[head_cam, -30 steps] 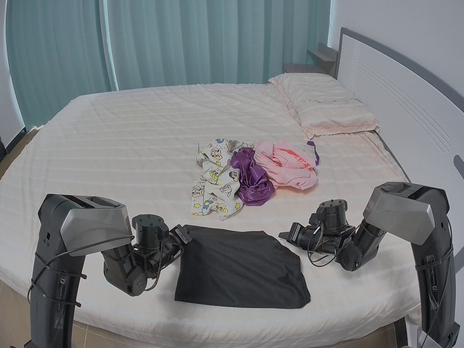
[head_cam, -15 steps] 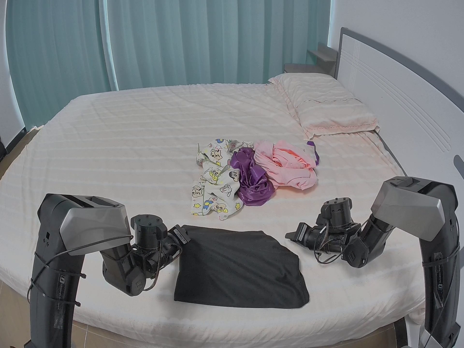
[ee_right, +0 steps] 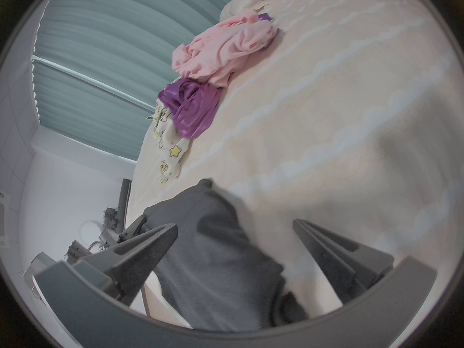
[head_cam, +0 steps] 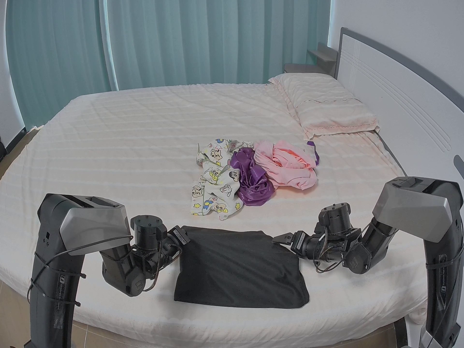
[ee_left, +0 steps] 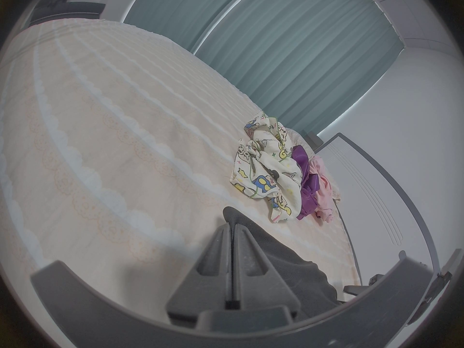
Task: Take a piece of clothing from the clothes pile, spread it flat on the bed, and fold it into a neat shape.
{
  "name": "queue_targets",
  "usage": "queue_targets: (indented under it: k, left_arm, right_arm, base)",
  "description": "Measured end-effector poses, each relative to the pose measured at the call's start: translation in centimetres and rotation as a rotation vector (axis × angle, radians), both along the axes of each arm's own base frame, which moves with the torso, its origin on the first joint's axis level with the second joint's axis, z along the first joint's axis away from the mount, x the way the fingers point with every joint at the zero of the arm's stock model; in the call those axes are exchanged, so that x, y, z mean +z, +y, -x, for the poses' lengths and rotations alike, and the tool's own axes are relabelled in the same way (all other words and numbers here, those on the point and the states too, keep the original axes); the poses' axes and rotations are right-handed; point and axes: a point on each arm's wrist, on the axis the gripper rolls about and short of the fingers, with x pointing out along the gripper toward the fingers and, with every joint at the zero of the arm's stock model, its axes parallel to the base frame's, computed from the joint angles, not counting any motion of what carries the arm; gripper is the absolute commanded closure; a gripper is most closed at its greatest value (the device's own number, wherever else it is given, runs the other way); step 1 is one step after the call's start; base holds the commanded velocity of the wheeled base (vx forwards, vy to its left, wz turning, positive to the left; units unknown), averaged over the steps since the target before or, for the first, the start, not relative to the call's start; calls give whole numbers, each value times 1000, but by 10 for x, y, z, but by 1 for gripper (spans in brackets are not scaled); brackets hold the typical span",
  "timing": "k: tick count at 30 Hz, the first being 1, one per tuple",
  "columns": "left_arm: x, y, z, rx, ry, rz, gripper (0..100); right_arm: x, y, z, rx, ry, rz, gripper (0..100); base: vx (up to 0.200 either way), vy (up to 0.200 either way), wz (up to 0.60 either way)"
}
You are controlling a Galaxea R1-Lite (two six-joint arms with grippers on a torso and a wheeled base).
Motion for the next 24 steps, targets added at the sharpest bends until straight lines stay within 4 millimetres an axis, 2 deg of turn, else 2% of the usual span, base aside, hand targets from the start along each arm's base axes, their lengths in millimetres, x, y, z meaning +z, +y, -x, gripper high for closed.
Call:
queue_targets:
  k: [1, 11, 24]
  left_arm:
    - [0, 0, 0, 0, 0, 0, 100]
    - [-1, 0, 2, -1, 8, -4, 100]
    - [-3, 1, 4, 0, 19, -7, 100]
  right_arm:
    - [1, 3, 1, 5, 3, -9, 100]
    - [10, 11, -2, 12, -15, -25, 100]
    - [12, 7, 1, -10, -6, -1, 100]
  base:
    - [0, 0, 0]
    - [0, 0, 0]
    - [0, 0, 0]
